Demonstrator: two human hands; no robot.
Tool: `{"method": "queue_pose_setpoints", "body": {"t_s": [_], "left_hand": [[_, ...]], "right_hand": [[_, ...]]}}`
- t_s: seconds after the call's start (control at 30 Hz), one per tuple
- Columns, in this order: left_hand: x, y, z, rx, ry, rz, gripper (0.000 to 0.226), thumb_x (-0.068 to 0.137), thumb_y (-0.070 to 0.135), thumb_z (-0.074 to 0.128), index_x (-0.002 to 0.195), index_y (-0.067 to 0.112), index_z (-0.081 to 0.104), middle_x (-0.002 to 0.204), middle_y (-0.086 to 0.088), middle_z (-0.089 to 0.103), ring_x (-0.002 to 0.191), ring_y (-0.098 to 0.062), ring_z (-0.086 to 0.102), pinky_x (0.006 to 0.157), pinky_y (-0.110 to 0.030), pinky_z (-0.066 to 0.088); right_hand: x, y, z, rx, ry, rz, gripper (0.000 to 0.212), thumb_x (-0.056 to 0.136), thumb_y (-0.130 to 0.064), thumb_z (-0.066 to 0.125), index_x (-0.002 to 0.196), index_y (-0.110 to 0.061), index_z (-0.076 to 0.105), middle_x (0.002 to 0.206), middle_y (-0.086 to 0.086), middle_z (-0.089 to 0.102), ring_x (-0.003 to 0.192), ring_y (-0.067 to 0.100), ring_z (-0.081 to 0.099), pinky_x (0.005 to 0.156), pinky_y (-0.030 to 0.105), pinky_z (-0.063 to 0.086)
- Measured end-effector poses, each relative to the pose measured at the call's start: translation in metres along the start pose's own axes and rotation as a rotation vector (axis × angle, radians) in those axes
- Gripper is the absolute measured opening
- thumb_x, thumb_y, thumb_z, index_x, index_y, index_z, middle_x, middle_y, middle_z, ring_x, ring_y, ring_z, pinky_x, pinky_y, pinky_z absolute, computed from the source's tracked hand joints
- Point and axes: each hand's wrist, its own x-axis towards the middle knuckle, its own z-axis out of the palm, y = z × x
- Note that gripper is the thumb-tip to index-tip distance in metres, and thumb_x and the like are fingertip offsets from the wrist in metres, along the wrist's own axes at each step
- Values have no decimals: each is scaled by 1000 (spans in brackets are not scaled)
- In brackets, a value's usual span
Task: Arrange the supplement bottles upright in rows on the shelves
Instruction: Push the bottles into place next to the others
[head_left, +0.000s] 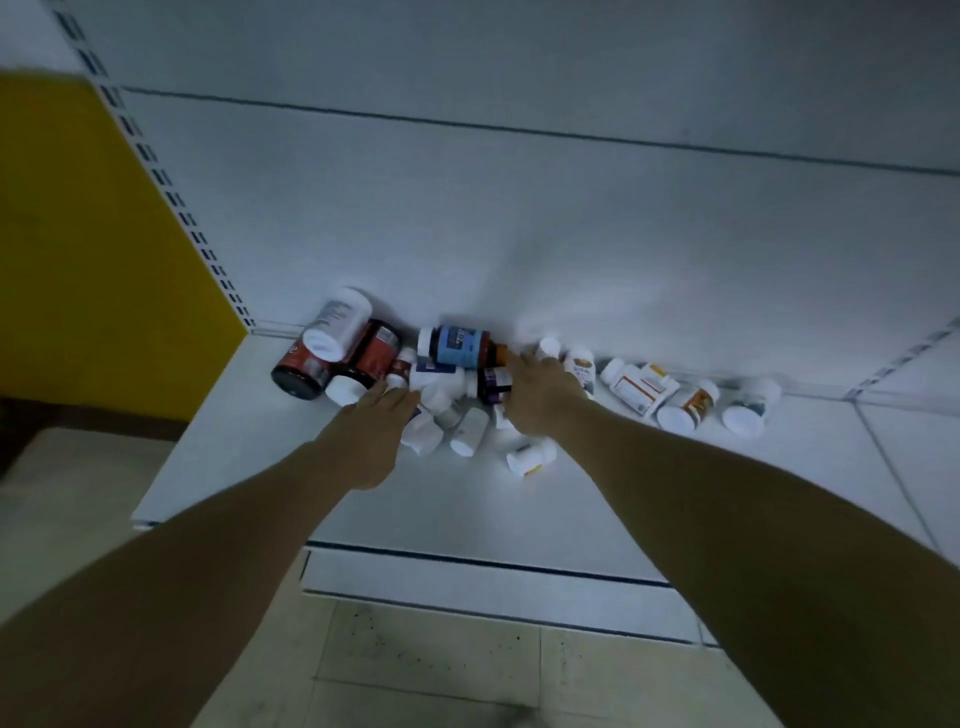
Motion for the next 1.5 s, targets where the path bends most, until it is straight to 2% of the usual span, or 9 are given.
{"method": "queue_pose_setpoints", "body": {"t_s": [0.33,0.47,0.57,0.67,0.8,0.93,1.17,1.27,1.5], "left_hand": [[6,-11,23,-169,203,-62,62,81,40,66,130,11,40,131,-8,48,119,-24,44,98,-35,40],[-12,-17,22,-742,290,-129,62,83,26,69,136,14,42,130,-9,53,116,-26,52,97,-43,44],[-34,-10,-5,-1334,281,-231,41,90,20,61,129,25,50,120,-3,60,105,-20,59,80,-28,50],[-62,6,-49,-1832,251,-369,24,95,25,51,118,32,54,107,0,64,88,-16,62,70,-32,52],[-112,21,-112,-2245,128,-256,35,86,42,49,105,19,66,99,-8,69,80,-24,64,71,-38,51],[-152,33,-164,-2349,53,-34,52,96,41,31,86,17,76,92,-9,73,78,-26,71,72,-43,50],[-205,49,-221,-2252,19,248,40,84,31,44,116,12,60,104,-12,66,93,-28,62,81,-44,53],[-222,59,-237,-2182,80,362,39,93,17,31,125,18,54,104,-12,64,88,-28,61,65,-38,55],[-255,117,-291,-2076,173,474,38,98,18,27,124,25,53,96,-9,71,77,-25,68,64,-35,56]], "right_hand": [[24,11,8,-285,52,-81,51,89,-24,52,136,-13,36,135,8,47,127,27,34,101,42,34],[24,15,7,-335,89,-172,62,87,-27,61,141,-13,34,140,9,41,129,28,34,106,41,30],[6,16,-10,-272,158,-178,57,90,-30,56,140,-10,35,134,14,41,122,33,41,105,40,31],[-29,9,-38,148,327,-134,41,92,-25,53,127,-4,48,116,22,49,98,34,54,86,36,44],[-111,-27,-80,1352,348,253,18,94,-27,45,99,-19,60,85,13,65,59,11,61,53,21,48],[-188,-64,-107,1957,178,319,28,95,-30,43,109,-13,59,78,10,67,55,21,60,47,25,47],[-294,-88,-163,1578,506,190,44,79,-6,69,115,-27,54,104,10,64,73,18,65,58,23,50],[-331,-82,-190,1516,720,152,38,78,-5,71,106,-26,58,101,3,63,81,17,63,56,17,49],[-376,-58,-260,1831,869,-44,28,87,-7,59,114,-16,55,101,6,64,93,24,61,81,40,51]]}}
